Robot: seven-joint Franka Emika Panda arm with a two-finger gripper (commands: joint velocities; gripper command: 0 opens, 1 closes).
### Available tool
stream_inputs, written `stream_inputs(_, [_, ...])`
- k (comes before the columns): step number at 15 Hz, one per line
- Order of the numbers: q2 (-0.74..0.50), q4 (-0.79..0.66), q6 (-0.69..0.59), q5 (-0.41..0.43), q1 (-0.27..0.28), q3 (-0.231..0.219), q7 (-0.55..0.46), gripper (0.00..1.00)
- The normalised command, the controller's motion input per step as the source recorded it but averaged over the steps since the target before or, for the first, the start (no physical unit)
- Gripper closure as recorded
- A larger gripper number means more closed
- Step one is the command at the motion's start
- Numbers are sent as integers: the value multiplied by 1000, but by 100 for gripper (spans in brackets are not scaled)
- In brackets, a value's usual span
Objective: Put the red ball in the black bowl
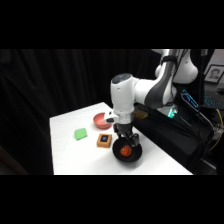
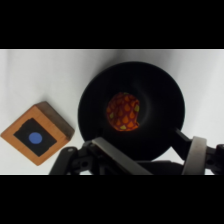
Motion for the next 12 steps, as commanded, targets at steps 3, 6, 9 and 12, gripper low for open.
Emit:
stream_inputs(3, [-327, 33, -331, -41, 14, 3, -17, 0])
stream_inputs(6, [-298, 66, -318, -51, 6, -17, -15, 0])
stream_inputs(9, [-317, 62, -312, -47, 1, -23, -21, 0])
stream_inputs(12, [-274, 65, -279, -83, 1, -30, 3, 0])
